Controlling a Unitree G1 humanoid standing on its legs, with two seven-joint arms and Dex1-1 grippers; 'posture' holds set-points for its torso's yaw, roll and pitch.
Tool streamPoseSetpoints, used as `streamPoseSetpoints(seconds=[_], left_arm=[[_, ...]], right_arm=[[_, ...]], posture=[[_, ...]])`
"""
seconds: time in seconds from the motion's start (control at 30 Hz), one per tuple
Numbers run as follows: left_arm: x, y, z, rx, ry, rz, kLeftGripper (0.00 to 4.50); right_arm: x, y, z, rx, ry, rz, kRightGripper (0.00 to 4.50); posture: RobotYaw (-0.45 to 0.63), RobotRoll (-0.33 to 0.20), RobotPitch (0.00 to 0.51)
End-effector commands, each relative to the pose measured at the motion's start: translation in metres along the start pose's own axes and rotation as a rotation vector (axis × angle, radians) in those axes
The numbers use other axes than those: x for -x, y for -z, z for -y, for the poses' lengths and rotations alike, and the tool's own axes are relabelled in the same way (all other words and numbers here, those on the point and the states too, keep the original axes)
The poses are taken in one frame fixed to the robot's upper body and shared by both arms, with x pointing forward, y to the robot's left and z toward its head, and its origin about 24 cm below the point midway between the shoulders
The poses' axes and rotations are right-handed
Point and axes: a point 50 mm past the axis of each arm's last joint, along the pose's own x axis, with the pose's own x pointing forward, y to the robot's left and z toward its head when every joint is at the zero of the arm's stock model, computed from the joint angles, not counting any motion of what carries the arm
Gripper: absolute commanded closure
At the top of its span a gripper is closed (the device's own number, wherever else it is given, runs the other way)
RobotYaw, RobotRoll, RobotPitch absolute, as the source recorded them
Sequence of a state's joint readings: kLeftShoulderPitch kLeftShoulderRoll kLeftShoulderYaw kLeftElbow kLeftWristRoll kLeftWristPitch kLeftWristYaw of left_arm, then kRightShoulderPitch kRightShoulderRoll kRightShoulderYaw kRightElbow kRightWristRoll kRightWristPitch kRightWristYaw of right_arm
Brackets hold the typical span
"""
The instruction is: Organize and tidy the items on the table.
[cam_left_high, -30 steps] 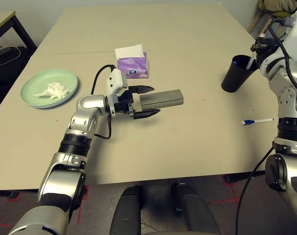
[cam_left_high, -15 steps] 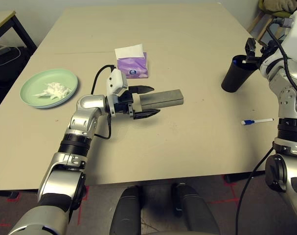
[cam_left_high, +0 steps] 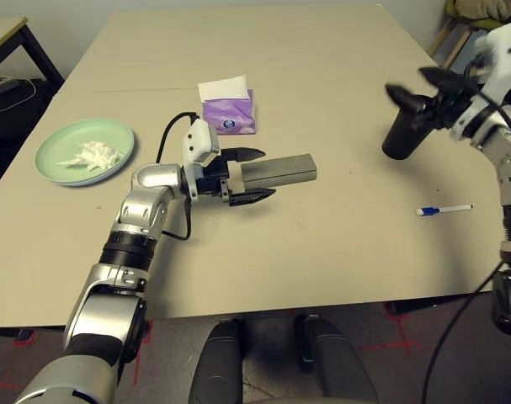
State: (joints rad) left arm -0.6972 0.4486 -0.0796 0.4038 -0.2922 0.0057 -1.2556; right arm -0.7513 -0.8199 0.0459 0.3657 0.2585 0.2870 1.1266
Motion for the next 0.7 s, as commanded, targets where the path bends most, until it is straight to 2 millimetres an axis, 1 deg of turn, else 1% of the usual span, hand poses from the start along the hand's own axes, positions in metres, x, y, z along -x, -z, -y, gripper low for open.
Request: streamPoseSetpoints(seconds=[0.03, 0.1, 0.17, 0.27, 0.37, 0.47, 0.6, 0.7], left_arm=[[-0.003, -0.003, 0.005, -0.03, 0.029, 0.011, 0.0], [-0.005, -0.004, 0.006, -0.027, 0.048, 0.024, 0.0], [-0.005, -0.005, 0.008, -0.026, 0.063, 0.032, 0.0], [-0.004, -0.005, 0.01, -0.016, 0.086, 0.043, 0.0], [-0.004, -0.005, 0.011, -0.013, 0.098, 0.044, 0.0], [-0.005, -0.005, 0.01, -0.01, 0.1, 0.046, 0.0], [-0.006, -0.006, 0.012, -0.008, 0.097, 0.051, 0.0], [-0.006, -0.005, 0.013, -0.005, 0.092, 0.049, 0.0]], right_arm=[[0.008, 0.014, -0.001, 0.152, -0.188, -0.215, 0.03], [0.011, 0.019, 0.002, 0.216, -0.245, -0.308, 0.03], [0.013, 0.022, 0.004, 0.262, -0.283, -0.362, 0.03], [0.019, 0.029, 0.011, 0.383, -0.319, -0.504, 0.03], [0.024, 0.032, 0.015, 0.437, -0.36, -0.581, 0.03], [0.029, 0.035, 0.019, 0.503, -0.429, -0.7, 0.03], [0.028, 0.034, 0.021, 0.567, -0.494, -0.763, 0.03], [0.028, 0.037, 0.021, 0.575, -0.516, -0.779, 0.03]], posture=[[0.13, 0.0, 0.163], [0.12, 0.0, 0.166], [0.12, 0.0, 0.168], [0.12, 0.0, 0.173], [0.12, 0.0, 0.175], [0.12, 0.0, 0.178], [0.14, 0.0, 0.188], [0.15, 0.0, 0.194]])
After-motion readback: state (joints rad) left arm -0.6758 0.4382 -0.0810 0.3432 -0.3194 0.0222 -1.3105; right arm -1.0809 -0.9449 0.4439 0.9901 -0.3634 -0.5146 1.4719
